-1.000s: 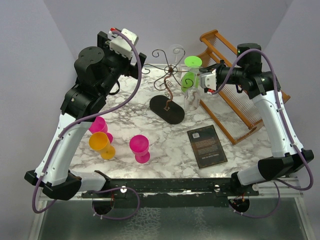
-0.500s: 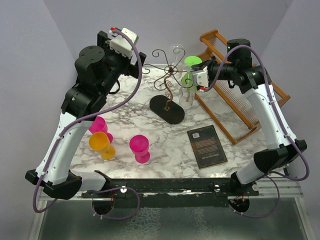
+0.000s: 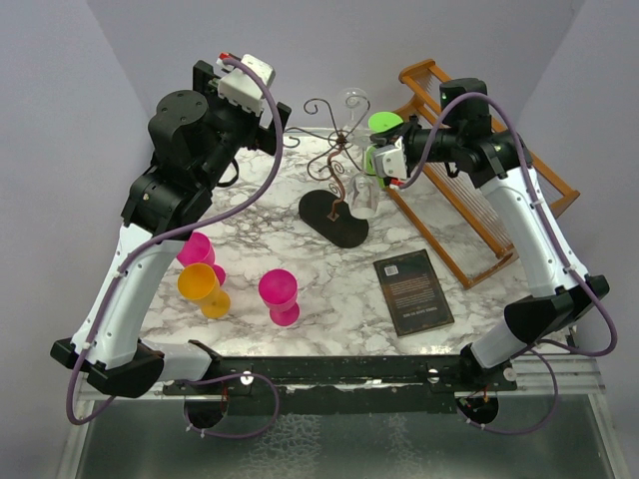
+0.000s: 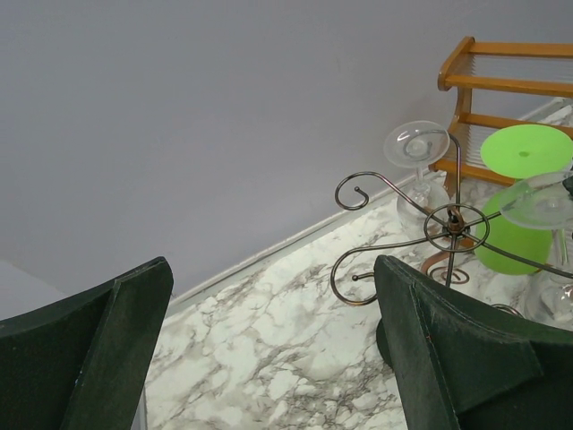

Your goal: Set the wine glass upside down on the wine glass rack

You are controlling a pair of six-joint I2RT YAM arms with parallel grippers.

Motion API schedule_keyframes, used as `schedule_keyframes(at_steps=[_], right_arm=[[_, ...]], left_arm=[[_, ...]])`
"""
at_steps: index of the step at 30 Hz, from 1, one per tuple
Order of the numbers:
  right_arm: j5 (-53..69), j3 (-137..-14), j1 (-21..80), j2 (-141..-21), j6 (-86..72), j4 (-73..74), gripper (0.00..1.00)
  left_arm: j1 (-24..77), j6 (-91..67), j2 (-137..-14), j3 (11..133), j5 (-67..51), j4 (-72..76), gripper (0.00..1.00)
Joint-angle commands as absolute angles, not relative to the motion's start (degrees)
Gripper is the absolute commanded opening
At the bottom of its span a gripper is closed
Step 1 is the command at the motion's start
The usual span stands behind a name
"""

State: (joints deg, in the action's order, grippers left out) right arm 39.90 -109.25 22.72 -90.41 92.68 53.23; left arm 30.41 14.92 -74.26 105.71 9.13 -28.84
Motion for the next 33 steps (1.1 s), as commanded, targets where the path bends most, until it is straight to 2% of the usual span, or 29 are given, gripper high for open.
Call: schedule_keyframes(at_steps=[1,33], right_arm=[[40.16,-109.90,23.22,-88.37,92.81,53.60,0.01],[41.40,-105.29,23.43,-83.71,90.71,55.10,0.01]], left_arm=[[30.12,14.95,-74.43,107.40,9.86,-27.77,0.98],[29.71,14.94,-73.94,106.70,8.79,-27.82,0.98]])
